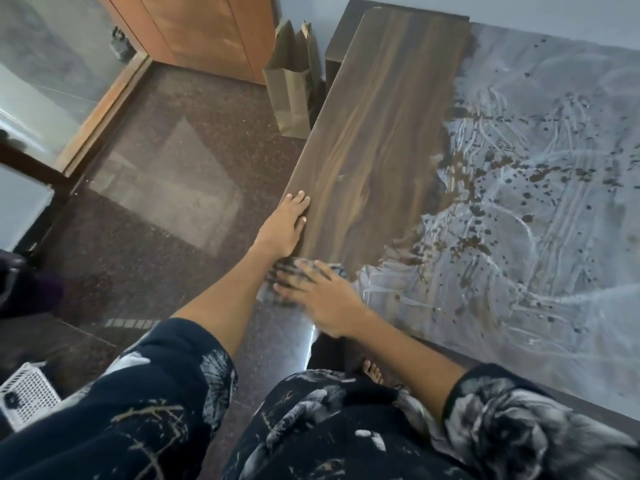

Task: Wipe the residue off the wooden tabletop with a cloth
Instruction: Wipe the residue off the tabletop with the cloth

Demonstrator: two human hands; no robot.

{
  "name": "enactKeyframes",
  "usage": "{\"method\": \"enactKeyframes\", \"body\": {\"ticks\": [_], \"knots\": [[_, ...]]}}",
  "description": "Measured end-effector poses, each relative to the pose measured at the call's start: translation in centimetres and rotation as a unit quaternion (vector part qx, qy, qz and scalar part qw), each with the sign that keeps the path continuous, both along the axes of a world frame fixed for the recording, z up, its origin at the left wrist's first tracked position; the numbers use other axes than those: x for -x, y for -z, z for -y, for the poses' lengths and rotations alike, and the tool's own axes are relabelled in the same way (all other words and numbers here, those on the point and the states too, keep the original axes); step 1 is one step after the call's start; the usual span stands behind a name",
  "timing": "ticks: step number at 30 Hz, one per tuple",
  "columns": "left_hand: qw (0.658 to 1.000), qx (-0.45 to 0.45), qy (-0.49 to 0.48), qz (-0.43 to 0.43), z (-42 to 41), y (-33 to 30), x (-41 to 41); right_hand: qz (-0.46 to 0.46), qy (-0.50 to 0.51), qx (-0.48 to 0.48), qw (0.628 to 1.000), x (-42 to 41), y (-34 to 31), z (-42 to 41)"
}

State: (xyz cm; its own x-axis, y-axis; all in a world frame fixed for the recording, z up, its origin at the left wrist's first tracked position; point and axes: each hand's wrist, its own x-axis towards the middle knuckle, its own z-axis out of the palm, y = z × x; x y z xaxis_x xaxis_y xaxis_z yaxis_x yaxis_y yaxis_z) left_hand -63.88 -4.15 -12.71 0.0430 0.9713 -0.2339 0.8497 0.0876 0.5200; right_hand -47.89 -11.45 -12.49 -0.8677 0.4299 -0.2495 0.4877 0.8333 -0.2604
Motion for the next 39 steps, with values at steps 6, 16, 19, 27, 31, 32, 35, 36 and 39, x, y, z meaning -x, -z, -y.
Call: {"method": "enactKeyframes", "body": {"ticks": [6,16,19,27,31,32,35,36,39], "knots": [[0.993,-0.040,-0.094,0.055,2.4,-0.2,1.0,0.014,0.200,0.014,0.979,-2.2,-1.1,-6.0],[0.971,-0.016,-0.237,-0.010,7.2,-1.0,0.5,-0.007,0.044,-0.027,0.999,1.6,-0.5,0.3],[0.984,-0.028,-0.175,-0.023,8.1,-0.4,-2.9,-0.041,0.045,-0.010,0.998,-3.6,-0.3,2.1],[0.991,0.067,-0.110,-0.023,7.0,-1.3,-6.5,0.001,0.289,-0.019,0.957,-13.2,-0.9,-5.2],[0.986,0.062,-0.156,-0.010,7.1,-2.1,-6.8,-0.023,0.228,-0.013,0.973,-8.7,-0.5,-0.9],[0.985,0.064,-0.162,-0.007,7.3,-2.1,-6.9,-0.029,0.189,-0.009,0.982,-8.6,-0.3,1.1],[0.985,0.073,-0.156,-0.007,7.9,-2.1,-7.4,-0.048,0.144,0.013,0.988,-11.7,0.2,4.3],[0.986,0.075,-0.151,-0.008,8.1,-2.1,-7.5,-0.053,0.154,0.015,0.987,-13.2,0.0,4.4],[0.986,0.080,-0.144,-0.004,8.4,-2.1,-7.6,-0.059,0.237,-0.002,0.970,-17.3,-0.6,2.5]]}}
